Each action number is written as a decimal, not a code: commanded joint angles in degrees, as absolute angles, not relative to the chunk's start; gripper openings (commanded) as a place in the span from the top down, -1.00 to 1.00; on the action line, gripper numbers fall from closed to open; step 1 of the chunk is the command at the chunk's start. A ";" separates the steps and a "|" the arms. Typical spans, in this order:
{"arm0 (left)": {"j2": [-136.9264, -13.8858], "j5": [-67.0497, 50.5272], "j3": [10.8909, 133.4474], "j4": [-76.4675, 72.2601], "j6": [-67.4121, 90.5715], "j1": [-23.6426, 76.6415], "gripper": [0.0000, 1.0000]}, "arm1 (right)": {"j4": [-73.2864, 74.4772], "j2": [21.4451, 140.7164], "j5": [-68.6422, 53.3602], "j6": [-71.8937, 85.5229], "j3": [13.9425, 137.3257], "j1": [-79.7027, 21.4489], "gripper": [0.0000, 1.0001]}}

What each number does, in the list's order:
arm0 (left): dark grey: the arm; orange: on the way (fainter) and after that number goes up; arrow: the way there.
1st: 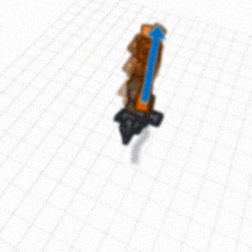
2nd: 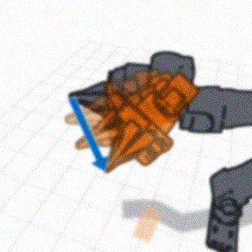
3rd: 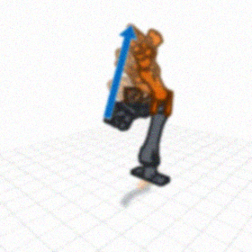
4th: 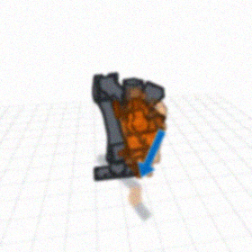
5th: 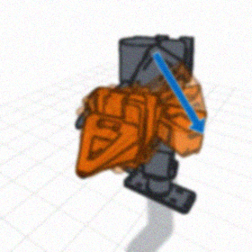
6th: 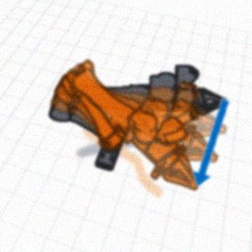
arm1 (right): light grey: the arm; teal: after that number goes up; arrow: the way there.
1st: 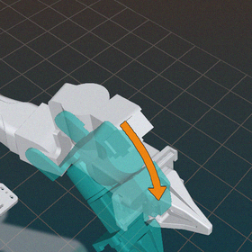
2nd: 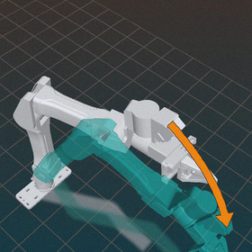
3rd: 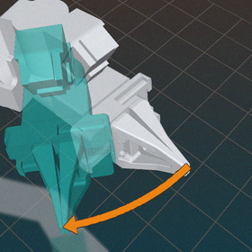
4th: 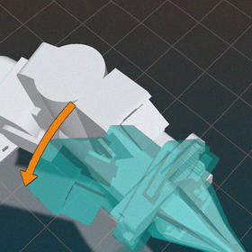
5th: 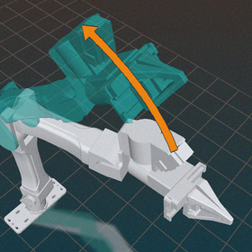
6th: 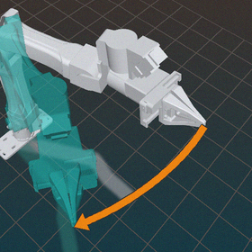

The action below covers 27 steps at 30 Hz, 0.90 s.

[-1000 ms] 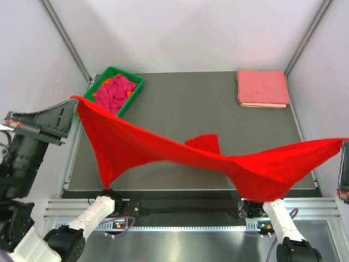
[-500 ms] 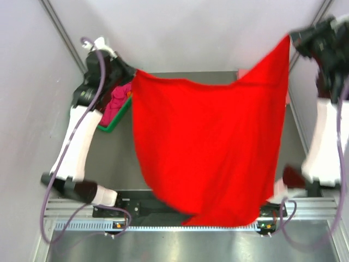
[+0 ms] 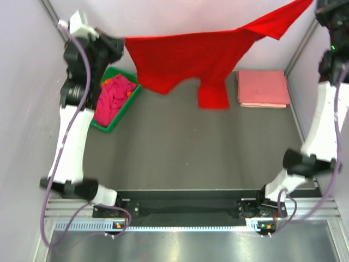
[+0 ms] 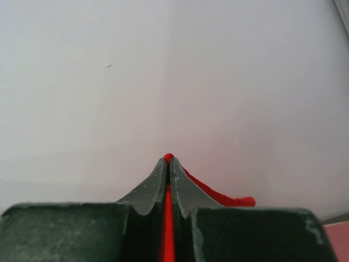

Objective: Fold and stack the t-shirts
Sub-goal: Flatten the tshirt out

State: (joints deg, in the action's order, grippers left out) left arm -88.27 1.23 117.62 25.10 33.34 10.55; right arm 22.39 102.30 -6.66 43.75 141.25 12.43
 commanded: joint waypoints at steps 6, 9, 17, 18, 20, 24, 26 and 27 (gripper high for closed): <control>-59.19 3.51 76.84 27.06 38.49 10.28 1.00 | 17.38 66.41 -11.01 41.14 89.28 14.94 1.00; -51.54 4.57 66.82 31.62 39.98 10.28 1.00 | 26.70 57.53 -6.17 40.43 75.39 15.03 1.00; -37.98 6.00 44.08 34.54 42.09 10.37 1.00 | 37.42 38.68 10.01 40.16 47.04 15.38 1.00; -36.32 4.85 41.86 34.19 43.84 10.28 1.00 | 38.83 37.19 12.89 40.60 43.80 15.55 1.00; -35.25 2.12 35.81 32.70 46.57 10.28 1.00 | 43.05 36.22 15.89 41.91 41.50 15.64 1.00; -37.16 -5.01 28.84 30.50 51.06 10.28 1.00 | 46.49 37.08 18.62 42.10 39.81 15.73 1.00; -38.40 -4.66 27.52 31.89 50.89 10.28 1.00 | 48.86 37.88 20.38 42.80 40.60 15.82 1.00; -39.54 -4.57 27.60 32.51 50.54 10.37 1.00 | 49.48 38.40 21.87 42.98 41.65 15.82 1.00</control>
State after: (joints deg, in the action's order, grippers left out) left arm -38.17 -2.55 27.94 33.98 48.18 10.57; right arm 47.03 37.43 14.61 42.22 39.11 15.18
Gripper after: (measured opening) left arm 0.010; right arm 0.007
